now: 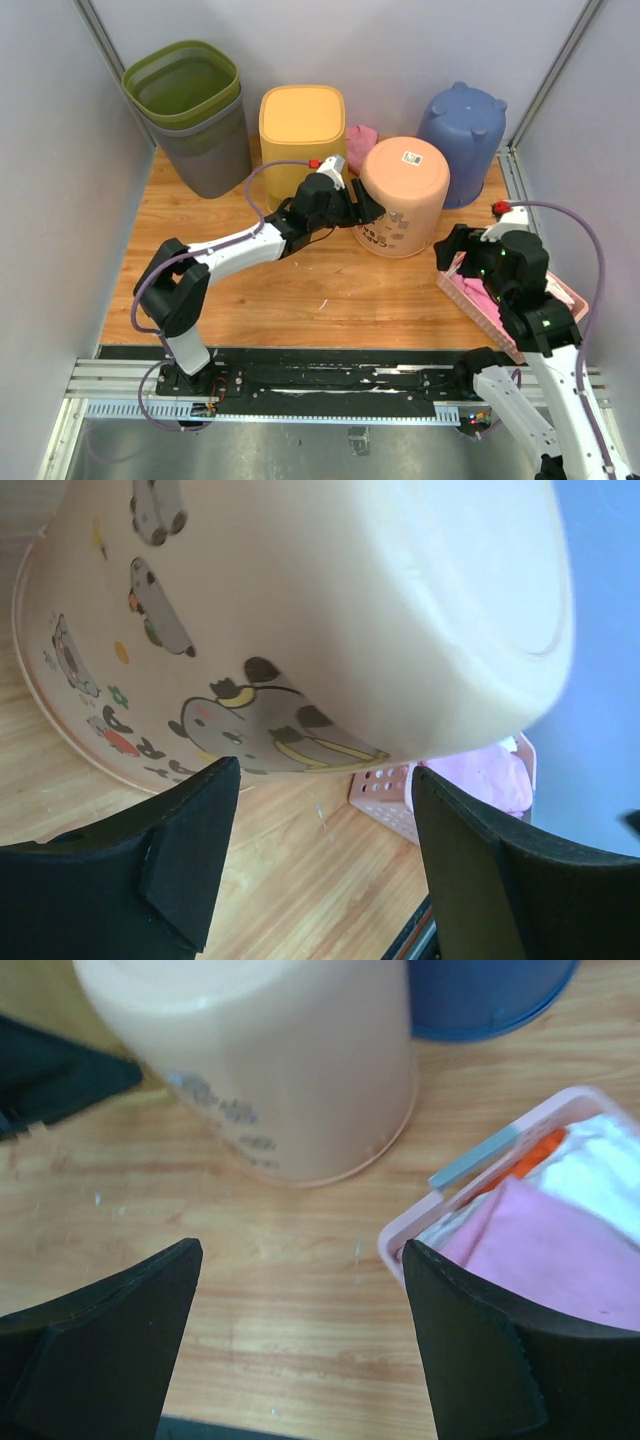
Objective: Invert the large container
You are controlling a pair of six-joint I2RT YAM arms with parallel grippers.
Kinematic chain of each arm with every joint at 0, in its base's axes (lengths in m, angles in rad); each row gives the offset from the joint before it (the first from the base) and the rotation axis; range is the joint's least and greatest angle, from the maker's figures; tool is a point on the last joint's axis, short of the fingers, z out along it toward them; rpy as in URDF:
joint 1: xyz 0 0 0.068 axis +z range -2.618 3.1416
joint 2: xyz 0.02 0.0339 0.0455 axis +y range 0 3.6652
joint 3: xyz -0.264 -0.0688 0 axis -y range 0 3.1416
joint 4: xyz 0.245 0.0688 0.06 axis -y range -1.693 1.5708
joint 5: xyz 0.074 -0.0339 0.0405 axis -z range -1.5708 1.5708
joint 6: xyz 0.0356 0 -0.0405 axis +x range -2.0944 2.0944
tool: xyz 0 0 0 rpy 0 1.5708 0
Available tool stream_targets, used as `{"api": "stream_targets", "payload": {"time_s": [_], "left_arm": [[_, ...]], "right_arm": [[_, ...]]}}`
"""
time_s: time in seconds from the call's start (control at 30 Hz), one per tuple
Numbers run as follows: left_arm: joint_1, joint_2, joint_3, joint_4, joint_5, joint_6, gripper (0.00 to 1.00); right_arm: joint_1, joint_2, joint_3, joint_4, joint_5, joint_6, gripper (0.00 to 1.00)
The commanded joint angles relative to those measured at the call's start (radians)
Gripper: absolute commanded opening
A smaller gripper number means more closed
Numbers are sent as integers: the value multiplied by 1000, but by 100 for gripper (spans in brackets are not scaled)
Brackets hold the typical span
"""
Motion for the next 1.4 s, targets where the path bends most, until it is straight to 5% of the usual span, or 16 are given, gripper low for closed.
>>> {"api": "stream_targets", "payload": {"time_s": [0.0,0.13,0.37,0.7,1.13,1.37], "left_arm": [[2,-117,69,-124,26,104,75],[4,-227,149,-295,36,195,76],[149,-410,184,-497,34,245,83],[259,-484,292,-722,-109,338,90],[504,-240,800,-947,-401,459,92],[608,38,1121,-1092,-410,624,93]], "right_arm": [[-14,28,-152,141,-282,18,82],[1,112,-290,410,-323,139,81],[80,489,-287,868,-117,219,77],[82,837,-5,869,132,315,77],[86,463,-111,570,-73,159,83],[86,295,-114,411,-82,146,84]]}}
